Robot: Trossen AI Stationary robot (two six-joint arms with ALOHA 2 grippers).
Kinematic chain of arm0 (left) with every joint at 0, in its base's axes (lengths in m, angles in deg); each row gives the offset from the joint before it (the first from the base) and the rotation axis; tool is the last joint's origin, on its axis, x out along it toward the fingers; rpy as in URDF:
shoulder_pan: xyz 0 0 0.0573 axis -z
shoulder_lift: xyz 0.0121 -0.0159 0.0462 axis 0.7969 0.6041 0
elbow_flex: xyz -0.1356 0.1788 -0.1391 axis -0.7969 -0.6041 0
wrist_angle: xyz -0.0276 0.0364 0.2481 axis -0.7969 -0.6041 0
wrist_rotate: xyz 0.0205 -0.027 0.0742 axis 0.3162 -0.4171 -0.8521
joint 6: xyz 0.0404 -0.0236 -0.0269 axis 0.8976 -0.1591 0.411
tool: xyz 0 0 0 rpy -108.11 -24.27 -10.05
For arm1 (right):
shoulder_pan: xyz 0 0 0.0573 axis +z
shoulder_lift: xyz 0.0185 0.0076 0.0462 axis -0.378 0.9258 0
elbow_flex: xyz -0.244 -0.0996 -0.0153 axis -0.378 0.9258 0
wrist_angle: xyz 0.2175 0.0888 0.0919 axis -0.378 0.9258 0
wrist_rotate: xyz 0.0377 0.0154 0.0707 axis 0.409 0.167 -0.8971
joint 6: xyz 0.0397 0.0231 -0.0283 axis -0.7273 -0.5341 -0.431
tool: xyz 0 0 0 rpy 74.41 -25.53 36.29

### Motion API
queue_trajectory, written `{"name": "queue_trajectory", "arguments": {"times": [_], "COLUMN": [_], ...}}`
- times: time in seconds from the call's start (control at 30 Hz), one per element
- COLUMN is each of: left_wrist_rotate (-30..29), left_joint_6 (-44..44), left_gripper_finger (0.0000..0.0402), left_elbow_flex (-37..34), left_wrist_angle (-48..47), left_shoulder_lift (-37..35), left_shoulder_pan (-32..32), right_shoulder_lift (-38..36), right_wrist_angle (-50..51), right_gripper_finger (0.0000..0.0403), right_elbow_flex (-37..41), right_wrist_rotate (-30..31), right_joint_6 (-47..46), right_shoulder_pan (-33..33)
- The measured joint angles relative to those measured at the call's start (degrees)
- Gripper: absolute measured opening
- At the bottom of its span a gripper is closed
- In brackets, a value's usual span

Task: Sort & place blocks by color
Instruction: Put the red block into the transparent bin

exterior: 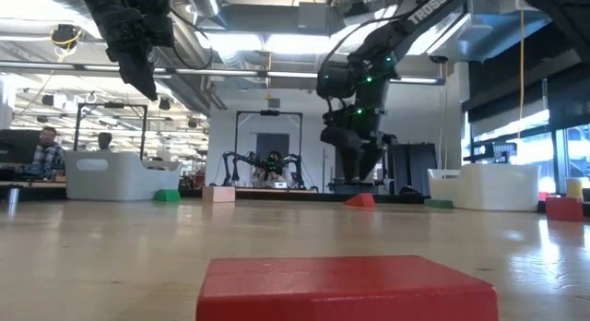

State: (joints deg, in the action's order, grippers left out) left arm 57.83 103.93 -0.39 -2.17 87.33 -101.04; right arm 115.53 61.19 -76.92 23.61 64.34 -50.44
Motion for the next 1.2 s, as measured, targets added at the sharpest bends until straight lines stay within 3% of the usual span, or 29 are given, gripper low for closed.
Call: {"name": "queue_trajectory", "arguments": {"times": [0.17,0.33,0.83,1.2], "left_wrist_rotate": [0.0,0.0,0.0,-1.1], "left_joint_6": [0.0,0.0,0.4,0.5], "left_gripper_finger": [0.0163,0.0163,0.0163,0.0163], "left_elbow_flex": [0.0,0.0,0.0,0.0], "left_wrist_angle": [0.0,0.0,-0.1,-0.1], "left_shoulder_lift": [0.0,0.0,0.0,0.0], "left_shoulder_pan": [0.0,0.0,0.0,0.0], "right_shoulder_lift": [2.6,3.0,3.7,8.6], "right_wrist_angle": [7.2,7.0,7.0,6.2], "right_gripper_finger": [0.0216,0.0216,0.0216,0.0216], "right_elbow_flex": [-3.7,-3.8,-3.8,-3.9], "right_wrist_rotate": [0.1,-3.3,-5.3,-4.8], "right_joint_6": [0.3,0.6,-0.1,0.2], "right_shoulder_pan": [0.0,-0.1,-0.5,-1.1]}}
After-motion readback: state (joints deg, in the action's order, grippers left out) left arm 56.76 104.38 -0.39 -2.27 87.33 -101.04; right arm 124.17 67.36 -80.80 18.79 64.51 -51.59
